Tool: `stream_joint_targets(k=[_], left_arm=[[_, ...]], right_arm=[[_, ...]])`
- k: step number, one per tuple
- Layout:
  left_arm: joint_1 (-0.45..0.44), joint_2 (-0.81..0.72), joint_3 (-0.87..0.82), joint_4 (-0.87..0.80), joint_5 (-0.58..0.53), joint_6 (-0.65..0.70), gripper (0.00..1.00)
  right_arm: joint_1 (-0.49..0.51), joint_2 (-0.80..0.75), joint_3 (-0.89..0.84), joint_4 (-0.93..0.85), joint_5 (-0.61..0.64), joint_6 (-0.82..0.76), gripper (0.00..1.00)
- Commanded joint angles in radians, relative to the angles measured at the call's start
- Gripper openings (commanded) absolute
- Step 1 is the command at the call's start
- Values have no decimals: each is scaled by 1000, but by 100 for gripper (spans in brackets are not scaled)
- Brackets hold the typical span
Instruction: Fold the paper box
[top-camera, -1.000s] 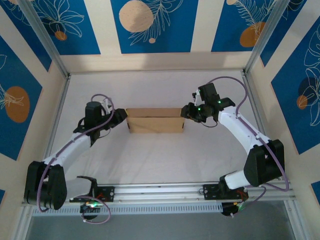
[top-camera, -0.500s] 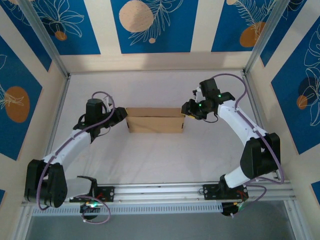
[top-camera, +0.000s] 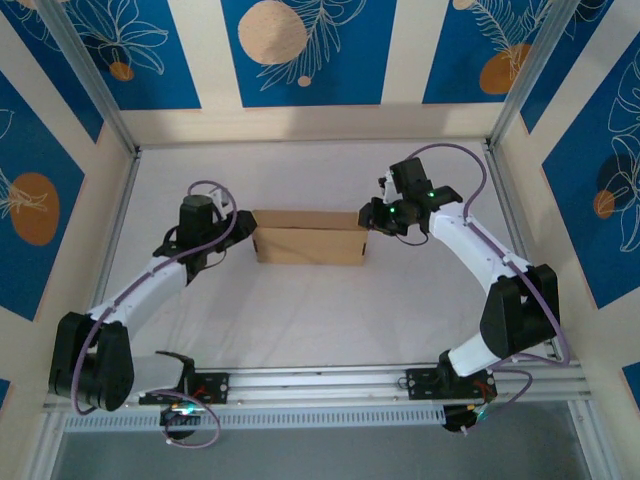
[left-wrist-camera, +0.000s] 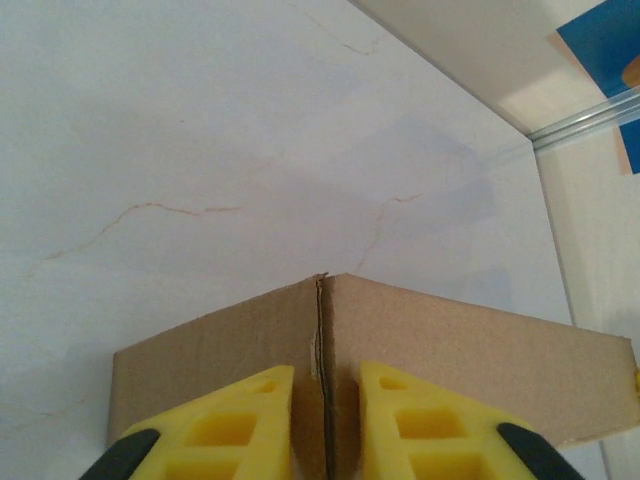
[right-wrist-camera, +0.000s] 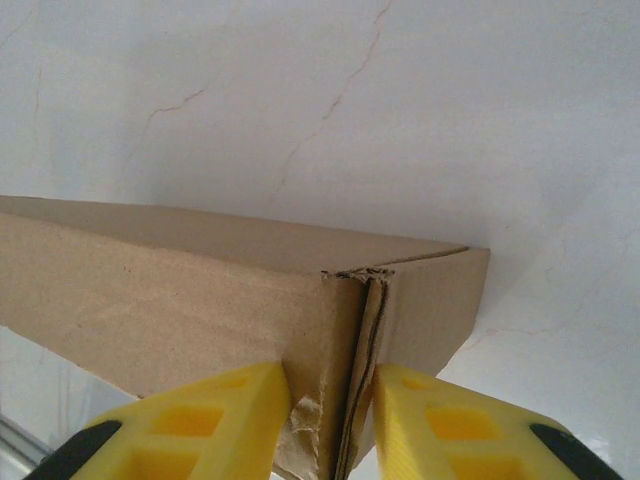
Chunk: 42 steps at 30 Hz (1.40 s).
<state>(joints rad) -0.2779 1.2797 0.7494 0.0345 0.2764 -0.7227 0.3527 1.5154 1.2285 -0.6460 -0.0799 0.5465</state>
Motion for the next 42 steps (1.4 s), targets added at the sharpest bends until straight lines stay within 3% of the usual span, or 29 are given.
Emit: stream_joint_targets(k=[1,9,19,25,29,31,35,38,42], left_arm=[[-50,54,-19,-238,18,45,16],[-84,-5,108,-207,28,91,17],[-325,-266,-265,101,-223,123,12],[-358,-390,-359,69,-265,87,24],[-363,-452,-385,22,-277,38,28],[-365,-461,-389,21,-267,31,36],[-363,-460,-353,-28,-258,55,50],[-364,-458,-309,-80,-292,90,56],[-349,-370,-219,-168,-385,133,70]], right_arm=[[51,46,-45,-102,13,-18,31],[76,-105,-15,-9,35,-77,30],[237,-386,-436,255,286,-32,31],[330,-575,-591,273,431,52,42],[364,-688,-652,260,452,86,49],[362,-705,-659,243,451,92,55],[343,-681,-628,190,436,74,61],[309,-652,-603,159,392,81,72],[145,-511,-519,72,233,131,64]])
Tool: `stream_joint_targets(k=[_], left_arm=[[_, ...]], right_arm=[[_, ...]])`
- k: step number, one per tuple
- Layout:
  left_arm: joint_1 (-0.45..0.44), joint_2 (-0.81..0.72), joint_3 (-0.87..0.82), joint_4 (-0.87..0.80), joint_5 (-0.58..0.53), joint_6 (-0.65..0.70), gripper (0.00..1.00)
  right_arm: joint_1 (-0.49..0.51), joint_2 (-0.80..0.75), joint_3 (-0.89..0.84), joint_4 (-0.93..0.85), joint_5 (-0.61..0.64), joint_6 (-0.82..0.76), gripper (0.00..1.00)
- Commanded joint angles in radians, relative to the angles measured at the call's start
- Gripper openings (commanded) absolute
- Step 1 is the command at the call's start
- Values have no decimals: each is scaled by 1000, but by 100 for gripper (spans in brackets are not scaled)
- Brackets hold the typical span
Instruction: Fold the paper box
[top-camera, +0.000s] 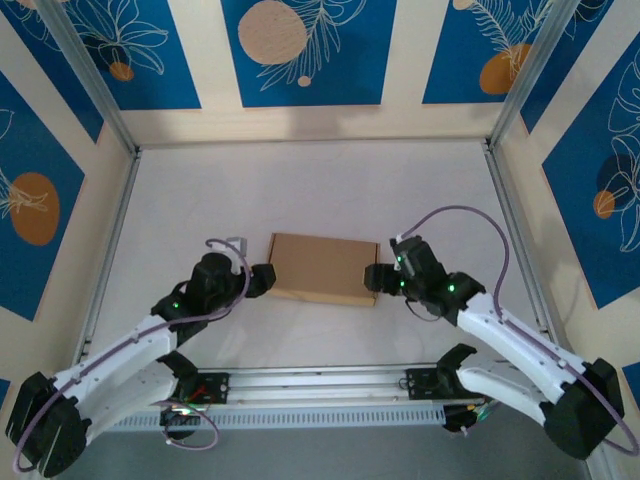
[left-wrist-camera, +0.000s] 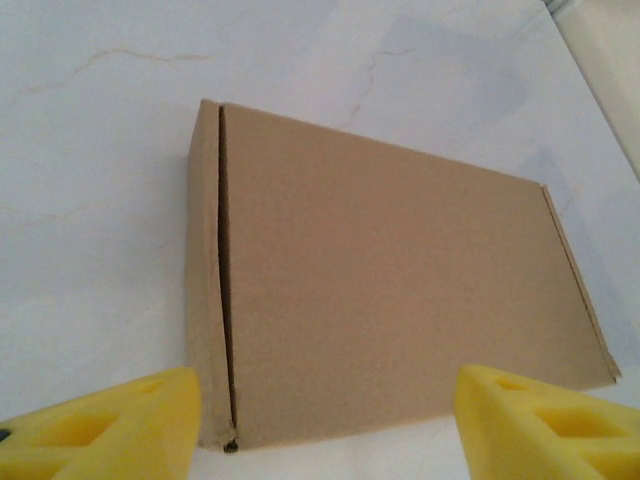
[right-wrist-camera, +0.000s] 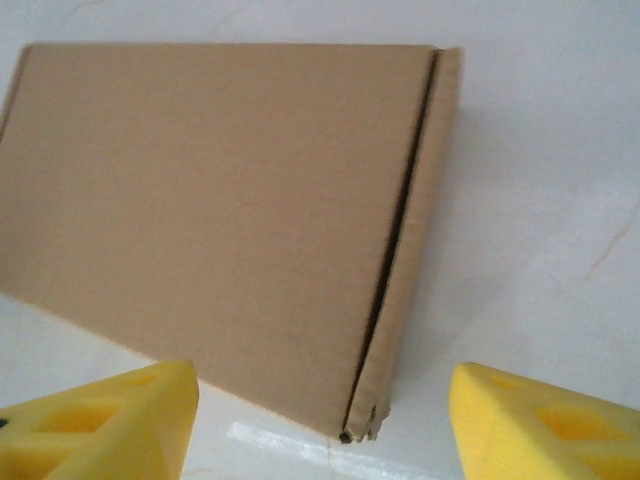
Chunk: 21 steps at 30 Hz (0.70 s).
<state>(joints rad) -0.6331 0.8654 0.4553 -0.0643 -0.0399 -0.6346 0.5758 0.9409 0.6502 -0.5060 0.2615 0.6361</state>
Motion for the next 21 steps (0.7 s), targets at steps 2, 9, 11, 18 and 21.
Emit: stream_joint_targets(k=[2,9,11,18,21], left_arm=[[45,141,120,-65,-26,65,70],[134,451,237,-22,150,73,62],[139,496,242,11,158,68,59],[141,579,234,83,244,20,51],[139,569,195,119,285,-20,46]], right_arm=[[-170,155,92,-72,-240,46,60],[-229,412,199,-69,-353,0,56],[-234,462,216,-57,-355,-7,55],[-233,597,274,-46,-369,-52,46],[-219,625,294,-59,-370,-70,37]])
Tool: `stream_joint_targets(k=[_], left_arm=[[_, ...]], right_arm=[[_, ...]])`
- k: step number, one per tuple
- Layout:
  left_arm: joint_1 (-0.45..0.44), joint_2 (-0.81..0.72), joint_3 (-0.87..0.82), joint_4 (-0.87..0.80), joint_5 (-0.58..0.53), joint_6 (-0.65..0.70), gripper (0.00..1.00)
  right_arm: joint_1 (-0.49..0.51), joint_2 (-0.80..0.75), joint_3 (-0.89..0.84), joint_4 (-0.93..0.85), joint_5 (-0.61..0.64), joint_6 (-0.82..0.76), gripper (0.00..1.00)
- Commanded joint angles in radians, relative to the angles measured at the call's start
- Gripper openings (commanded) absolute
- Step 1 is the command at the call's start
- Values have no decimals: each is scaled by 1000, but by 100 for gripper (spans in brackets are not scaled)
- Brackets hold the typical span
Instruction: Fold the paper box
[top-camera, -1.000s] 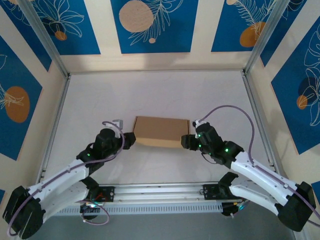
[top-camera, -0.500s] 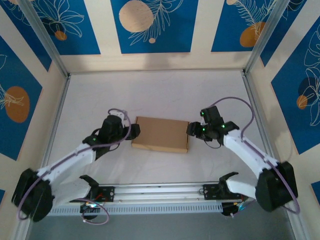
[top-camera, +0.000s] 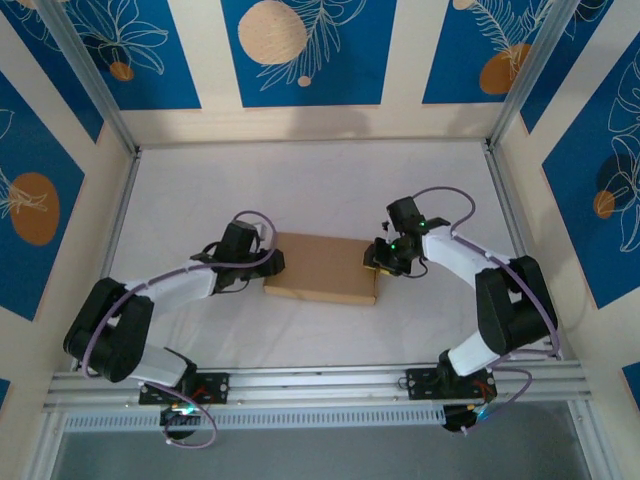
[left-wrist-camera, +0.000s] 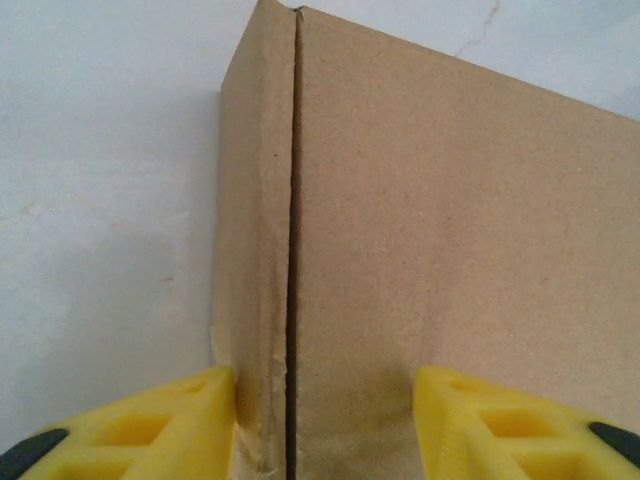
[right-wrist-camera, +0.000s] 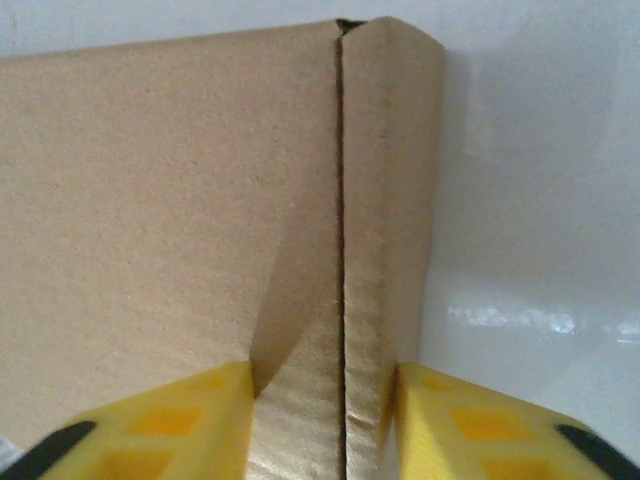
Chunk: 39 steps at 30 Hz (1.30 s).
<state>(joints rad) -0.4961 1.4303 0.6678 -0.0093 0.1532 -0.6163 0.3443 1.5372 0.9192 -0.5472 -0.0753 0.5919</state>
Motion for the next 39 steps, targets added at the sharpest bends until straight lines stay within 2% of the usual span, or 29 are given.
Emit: stream_joint_targets(k=[1,10,15,20,24,27,30,39], left_arm=[[-1,-4,-33,71,103,-51,44],[-63,-49,-95,104,131,-103,24],[-107,-47,-127,123,133,-132,21],[-184,-41,-139,121,133,-170,22],[-226,-98,-137,32,100,-174,27],[-226,-174,-152,-48,50,-167,30],[-227,-223,-170,-81,21,-166,32],[-224,-200,-146,-93,-27,-132,38]], right_arm=[[22,33,31,-22,-26,-33,34],[100,83,72,-62,5,-42,32],[111,90,49,-51,-10,-33,32],[121,101,32,-47,-33,-38,32],[134,69,28,-76,18,-45,34],[134,17,-3,-79,74,-46,35],[135,1,-26,-76,72,-36,36],[157,-67,-49,-82,156,11,39]])
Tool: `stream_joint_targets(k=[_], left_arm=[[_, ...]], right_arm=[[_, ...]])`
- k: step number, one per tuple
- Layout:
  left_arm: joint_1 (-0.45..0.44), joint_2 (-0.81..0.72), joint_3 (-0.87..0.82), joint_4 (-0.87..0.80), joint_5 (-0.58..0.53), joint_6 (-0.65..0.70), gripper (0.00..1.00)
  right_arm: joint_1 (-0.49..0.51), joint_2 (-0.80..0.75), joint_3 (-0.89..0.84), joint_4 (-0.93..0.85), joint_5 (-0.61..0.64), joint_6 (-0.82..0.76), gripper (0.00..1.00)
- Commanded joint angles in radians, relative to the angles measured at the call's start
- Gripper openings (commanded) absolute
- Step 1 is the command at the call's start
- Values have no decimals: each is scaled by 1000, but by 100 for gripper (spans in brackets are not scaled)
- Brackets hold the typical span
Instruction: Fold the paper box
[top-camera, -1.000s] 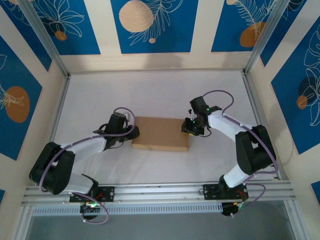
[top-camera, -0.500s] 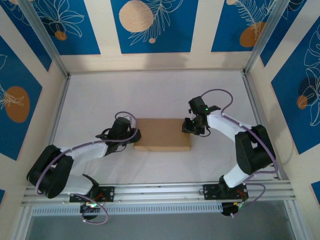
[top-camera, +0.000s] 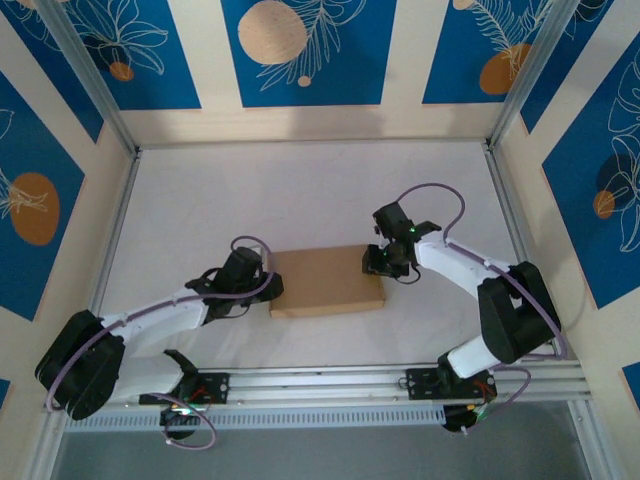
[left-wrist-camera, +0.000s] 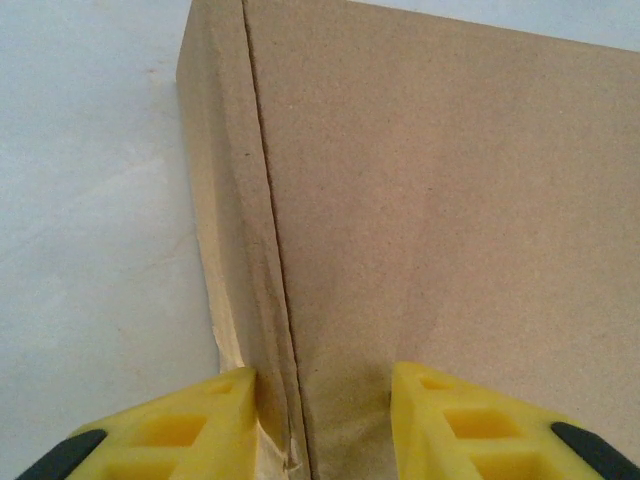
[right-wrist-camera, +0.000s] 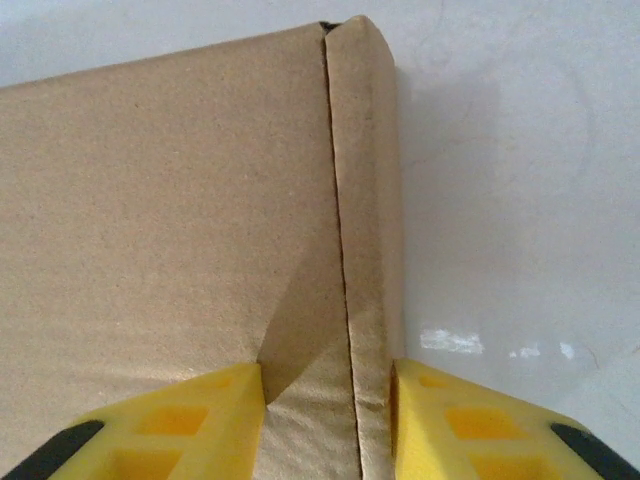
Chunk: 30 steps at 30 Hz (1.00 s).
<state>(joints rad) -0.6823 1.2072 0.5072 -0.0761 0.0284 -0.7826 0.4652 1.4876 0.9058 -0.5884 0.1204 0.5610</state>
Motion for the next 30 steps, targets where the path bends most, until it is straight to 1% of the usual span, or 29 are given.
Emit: stream_joint_targets(k=[1,4,6,7,8,9,10,11,13,15,16,18,20,21,22,23,24,25,26,27,28,30], left_arm=[[-37,19,26,-39,88,41,40],[-36,-19,64,-84,58,60,47],[-35,-64,96,-124,25,84,57],[-33,-93,119,-151,1,101,64],[-32,-122,148,-182,-27,121,74],[-30,-144,177,-209,-57,136,88],[-26,-165,208,-240,-89,166,100],[-22,-176,240,-261,-115,197,100],[-11,-193,317,-302,-167,288,100],[12,-205,356,-310,-222,375,100],[27,-213,362,-292,-270,398,100],[45,-223,363,-240,-369,429,100],[68,-227,306,-95,-392,572,100],[87,-224,257,-7,-418,652,100],[109,-221,200,99,-493,705,100],[143,-216,148,183,-530,734,100],[192,-213,85,280,-512,766,100],[236,-212,21,380,-446,799,100],[277,-212,-35,464,-391,827,100],[312,-204,-99,572,-348,853,100],[343,-191,-159,655,-321,880,100],[399,-154,-199,689,-336,859,100]], right_arm=[[36,-36,-35,-44,-32,45,41],[36,-95,-16,-62,-24,32,45],[37,-137,15,-87,1,10,47],[36,-161,41,-106,12,-6,50],[37,-187,65,-119,21,-24,54],[36,-209,87,-131,30,-36,61],[32,-235,115,-141,34,-51,76],[30,-259,136,-143,36,-67,99],[27,-319,176,-137,69,-94,99],[21,-387,191,-103,113,-118,99],[14,-426,187,-78,149,-116,99],[-16,-505,160,1,158,-115,99],[-40,-565,133,73,220,-107,99],[-48,-585,117,105,275,-116,99],[-57,-594,91,146,342,-127,99],[-71,-598,53,204,378,-165,99],[-89,-599,0,285,369,-242,99],[-113,-596,-54,365,317,-344,99],[-130,-591,-96,411,280,-404,99],[-145,-583,-139,469,272,-434,99],[-168,-573,-180,510,283,-432,99],[-224,-557,-277,642,271,-438,99]])
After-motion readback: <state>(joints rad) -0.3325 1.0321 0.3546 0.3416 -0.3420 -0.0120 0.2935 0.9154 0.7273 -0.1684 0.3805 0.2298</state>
